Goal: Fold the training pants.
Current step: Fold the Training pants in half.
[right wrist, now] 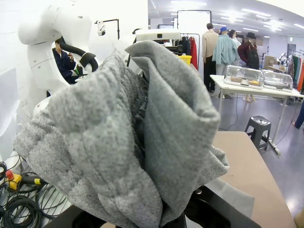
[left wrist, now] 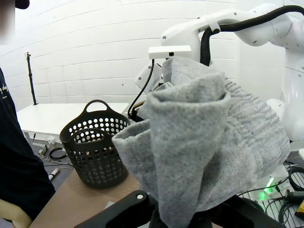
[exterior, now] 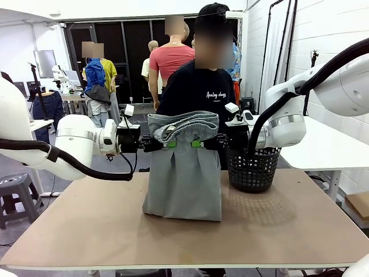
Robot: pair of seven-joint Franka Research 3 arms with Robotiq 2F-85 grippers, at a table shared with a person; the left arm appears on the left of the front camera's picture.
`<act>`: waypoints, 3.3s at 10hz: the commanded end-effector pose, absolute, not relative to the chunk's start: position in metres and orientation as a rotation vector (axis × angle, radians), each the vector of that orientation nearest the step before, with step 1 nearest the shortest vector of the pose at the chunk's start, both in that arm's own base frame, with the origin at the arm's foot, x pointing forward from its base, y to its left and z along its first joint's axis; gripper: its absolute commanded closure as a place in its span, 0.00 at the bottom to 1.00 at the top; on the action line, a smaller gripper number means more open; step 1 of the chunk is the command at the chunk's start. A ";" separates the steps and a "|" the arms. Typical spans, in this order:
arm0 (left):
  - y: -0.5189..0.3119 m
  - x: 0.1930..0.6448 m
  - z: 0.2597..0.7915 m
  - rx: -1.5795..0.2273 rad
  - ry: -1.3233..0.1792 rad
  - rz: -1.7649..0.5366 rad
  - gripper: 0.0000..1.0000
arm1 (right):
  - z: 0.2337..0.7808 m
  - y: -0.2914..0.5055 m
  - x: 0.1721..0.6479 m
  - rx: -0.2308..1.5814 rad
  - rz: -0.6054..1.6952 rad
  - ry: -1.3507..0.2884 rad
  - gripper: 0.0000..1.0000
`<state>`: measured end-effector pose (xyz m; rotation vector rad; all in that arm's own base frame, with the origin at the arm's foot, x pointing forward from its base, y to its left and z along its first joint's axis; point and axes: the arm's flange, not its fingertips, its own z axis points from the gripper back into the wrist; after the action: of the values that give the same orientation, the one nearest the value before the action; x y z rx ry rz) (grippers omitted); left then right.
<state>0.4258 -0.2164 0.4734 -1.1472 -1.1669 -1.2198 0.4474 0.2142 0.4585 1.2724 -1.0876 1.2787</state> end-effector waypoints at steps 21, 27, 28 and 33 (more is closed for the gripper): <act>-0.223 0.504 0.548 -1.077 -1.267 -1.214 1.00 | 0.525 0.229 0.533 1.098 1.408 -1.088 1.00; -0.217 0.566 0.610 -0.929 -1.483 -1.176 1.00 | 0.601 0.242 0.616 0.976 1.449 -1.251 1.00; -0.216 0.577 0.615 -0.919 -1.496 -1.177 1.00 | 0.605 0.243 0.624 0.957 1.451 -1.273 1.00; -0.205 0.597 0.573 -0.966 -1.399 -1.174 1.00 | 0.538 0.220 0.609 0.962 1.453 -1.255 1.00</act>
<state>0.6020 -0.2075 0.5696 -0.9368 -1.3986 -1.1553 0.6248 0.2317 0.5582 0.9597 -1.2666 1.4447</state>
